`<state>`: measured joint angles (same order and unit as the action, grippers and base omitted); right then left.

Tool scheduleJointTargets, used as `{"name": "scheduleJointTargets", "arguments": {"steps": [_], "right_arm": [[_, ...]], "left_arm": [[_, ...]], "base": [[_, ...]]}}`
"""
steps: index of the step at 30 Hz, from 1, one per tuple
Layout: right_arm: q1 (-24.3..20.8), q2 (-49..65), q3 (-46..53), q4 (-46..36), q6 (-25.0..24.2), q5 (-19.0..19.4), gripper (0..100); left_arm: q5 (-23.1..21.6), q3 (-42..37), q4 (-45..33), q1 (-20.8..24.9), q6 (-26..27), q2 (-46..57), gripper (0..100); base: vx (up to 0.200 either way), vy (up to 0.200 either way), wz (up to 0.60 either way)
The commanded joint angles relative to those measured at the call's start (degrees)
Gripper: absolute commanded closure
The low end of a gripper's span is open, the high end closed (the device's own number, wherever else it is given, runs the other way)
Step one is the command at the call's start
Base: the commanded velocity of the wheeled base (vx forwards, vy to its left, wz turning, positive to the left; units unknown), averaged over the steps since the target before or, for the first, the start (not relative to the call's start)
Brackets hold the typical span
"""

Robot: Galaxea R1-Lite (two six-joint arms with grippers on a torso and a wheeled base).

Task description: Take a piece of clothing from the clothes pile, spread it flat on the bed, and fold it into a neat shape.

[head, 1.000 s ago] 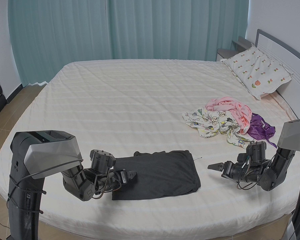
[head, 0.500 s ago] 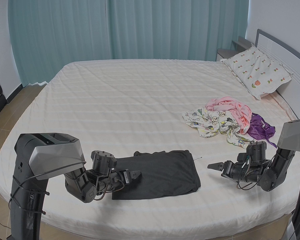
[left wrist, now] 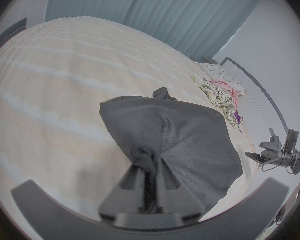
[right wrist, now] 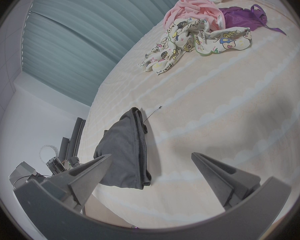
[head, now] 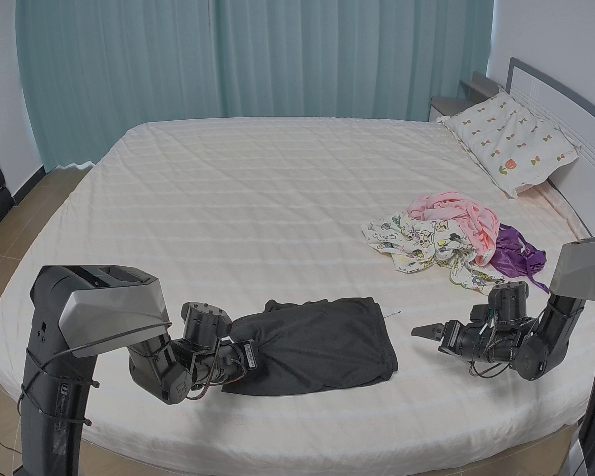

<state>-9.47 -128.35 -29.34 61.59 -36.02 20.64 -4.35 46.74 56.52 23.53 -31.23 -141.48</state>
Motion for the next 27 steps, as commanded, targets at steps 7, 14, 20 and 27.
{"name": "scheduleJointTargets", "arguments": {"steps": [7,14,20,27], "right_arm": [[0.24,-0.23,0.60,0.02,-0.01,0.10,0],[0.24,-0.14,1.04,0.11,-0.01,0.10,0],[0.24,-0.23,1.04,0.11,-0.01,0.10,0],[0.07,-0.23,1.04,0.11,0.08,0.10,0]], "left_arm": [[0.22,-0.86,-6.68,-0.06,-0.14,5.52,100],[2.07,-2.09,-7.30,-0.15,-0.76,7.19,100],[2.24,-3.58,-6.68,-0.59,-0.67,7.63,100],[2.15,-6.22,-6.68,-1.47,-0.76,10.09,100]], "base": [[0.000,0.000,0.00],[0.000,0.029,0.00],[0.000,0.200,0.00],[0.000,0.200,0.00]]}}
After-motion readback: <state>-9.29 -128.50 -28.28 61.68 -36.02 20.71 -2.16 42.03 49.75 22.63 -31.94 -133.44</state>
